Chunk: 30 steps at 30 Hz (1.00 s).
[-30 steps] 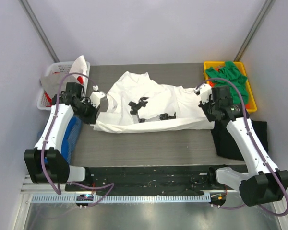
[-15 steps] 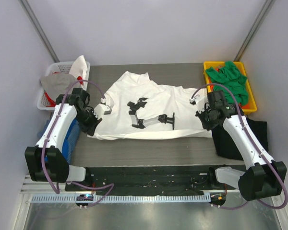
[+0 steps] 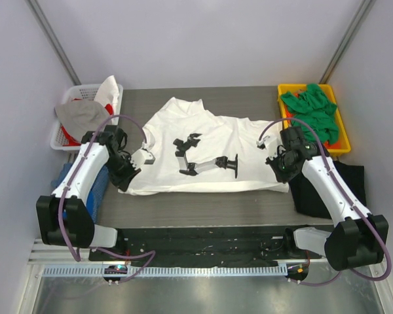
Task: Fold and stack the t-shirts
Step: Flatten out the tshirt
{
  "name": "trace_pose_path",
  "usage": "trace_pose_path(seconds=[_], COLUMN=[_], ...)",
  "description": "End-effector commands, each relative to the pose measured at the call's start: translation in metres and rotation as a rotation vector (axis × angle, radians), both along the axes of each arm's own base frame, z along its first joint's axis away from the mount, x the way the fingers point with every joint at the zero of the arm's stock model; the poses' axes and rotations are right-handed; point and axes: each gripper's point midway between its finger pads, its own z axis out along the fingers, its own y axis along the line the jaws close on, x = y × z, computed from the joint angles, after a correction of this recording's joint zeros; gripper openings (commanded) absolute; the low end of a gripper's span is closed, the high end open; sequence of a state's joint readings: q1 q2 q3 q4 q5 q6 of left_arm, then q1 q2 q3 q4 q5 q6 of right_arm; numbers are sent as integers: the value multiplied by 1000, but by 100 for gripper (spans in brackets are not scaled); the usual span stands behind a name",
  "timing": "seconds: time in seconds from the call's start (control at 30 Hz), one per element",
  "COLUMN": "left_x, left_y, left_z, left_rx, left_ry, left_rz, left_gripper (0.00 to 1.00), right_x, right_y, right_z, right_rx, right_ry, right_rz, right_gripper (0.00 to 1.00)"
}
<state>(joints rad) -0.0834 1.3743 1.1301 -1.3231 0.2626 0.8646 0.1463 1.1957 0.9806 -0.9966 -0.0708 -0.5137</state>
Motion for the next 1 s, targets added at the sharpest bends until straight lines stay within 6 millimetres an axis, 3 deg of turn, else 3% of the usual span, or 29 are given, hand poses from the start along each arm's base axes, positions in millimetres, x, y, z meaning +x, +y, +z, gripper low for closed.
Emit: trace_pose_path(seconds=[0.0,0.17,0.27,0.37,0.43,0.47,0.5,0.6,0.67,0.77,0.83,0.97], left_x=[-48,-52,-56,-62,-66,-71,-73,-79,-82,-80,-74,-32], left_y=[13,15,17,20,21,23,24,28,31,33,30,11], left_z=[4,2,1,-1,-3,-5,-6,-11,-12,-11,-10,-5], left_rx=[67,85,96,114,124,130,138,159,173,184,169,91], left_ry=[211,236,261,294,313,331,339,358,373,366,339,183], left_rz=[-40,-52,-58,-68,-76,-76,-83,-95,-103,-113,-107,-57], left_gripper=[0,0,0,4,7,14,27,46,83,100,100,100], right_x=[-8,-20,-30,-41,-48,-50,-52,-55,-55,-50,-40,-12], right_y=[-1,-2,-1,-2,-4,-4,-5,-7,-7,-9,-9,-11], right_z=[-3,-10,-14,-18,-19,-21,-22,-22,-20,-18,-18,-16], right_rx=[1,-4,1,-3,-6,-9,-12,-21,-23,-37,-38,-56], right_ry=[25,76,117,155,172,179,183,187,178,165,137,60], right_rz=[16,34,52,69,75,79,83,84,85,84,65,15], right_gripper=[1,4,14,32,37,41,43,45,45,45,45,45])
